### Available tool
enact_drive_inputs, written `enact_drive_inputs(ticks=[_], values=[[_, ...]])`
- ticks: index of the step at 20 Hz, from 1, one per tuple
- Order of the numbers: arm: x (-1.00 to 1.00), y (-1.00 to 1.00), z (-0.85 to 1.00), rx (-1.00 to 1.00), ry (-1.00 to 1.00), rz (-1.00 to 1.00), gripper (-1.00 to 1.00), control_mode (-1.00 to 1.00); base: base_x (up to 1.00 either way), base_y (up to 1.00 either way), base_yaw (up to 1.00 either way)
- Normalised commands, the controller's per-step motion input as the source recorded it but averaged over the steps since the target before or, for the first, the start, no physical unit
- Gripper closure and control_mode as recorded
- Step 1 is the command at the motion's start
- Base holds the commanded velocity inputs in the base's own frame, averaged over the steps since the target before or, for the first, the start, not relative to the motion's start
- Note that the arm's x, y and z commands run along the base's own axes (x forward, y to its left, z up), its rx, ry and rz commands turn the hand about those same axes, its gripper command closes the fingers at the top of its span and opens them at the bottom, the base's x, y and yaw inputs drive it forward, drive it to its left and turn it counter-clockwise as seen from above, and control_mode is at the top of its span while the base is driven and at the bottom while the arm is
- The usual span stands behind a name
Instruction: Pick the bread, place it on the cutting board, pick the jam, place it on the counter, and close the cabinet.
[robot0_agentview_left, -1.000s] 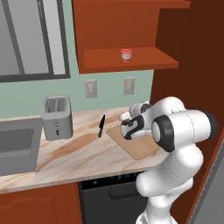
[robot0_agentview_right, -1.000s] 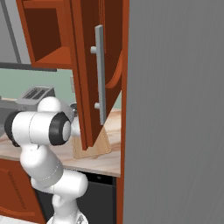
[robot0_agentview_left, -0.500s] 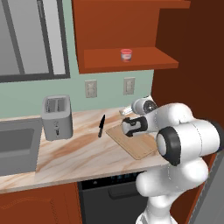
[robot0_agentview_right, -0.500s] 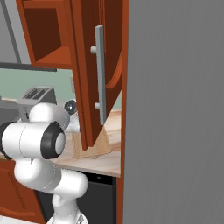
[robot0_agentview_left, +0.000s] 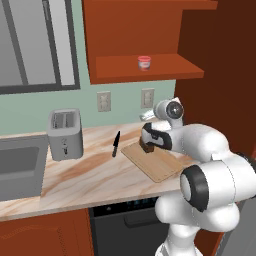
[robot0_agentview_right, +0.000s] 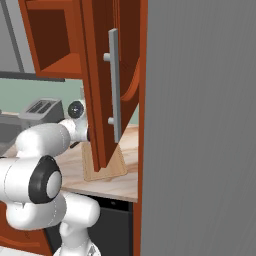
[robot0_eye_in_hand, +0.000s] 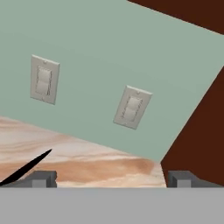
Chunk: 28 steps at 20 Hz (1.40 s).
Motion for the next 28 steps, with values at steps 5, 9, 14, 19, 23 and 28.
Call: enact_drive_inputs(ticks=[5,9,14,19,23,28], values=[[-0.19,0.01,0.60,0.00,0.00,-0.07,-1.00,-1.00,0.00,0.00,0.00],[-0.29,0.08,0.56,0.00,0.01,-0.05,-1.00,-1.00,0.00,0.00,0.00],[-0.34,0.04,0.55,0.00,0.03,-0.04,-1.00,-1.00,0.00,0.00,0.00],[-0.35,0.00,0.54,0.00,0.03,-0.04,-1.00,-1.00,0.00,0.00,0.00],[-0.29,0.00,0.33,0.00,0.00,-0.02,-1.00,-1.00,0.00,0.00,0.00],[-0.14,0.00,0.27,0.01,0.00,0.00,-1.00,-1.00,0.00,0.00,0.00]])
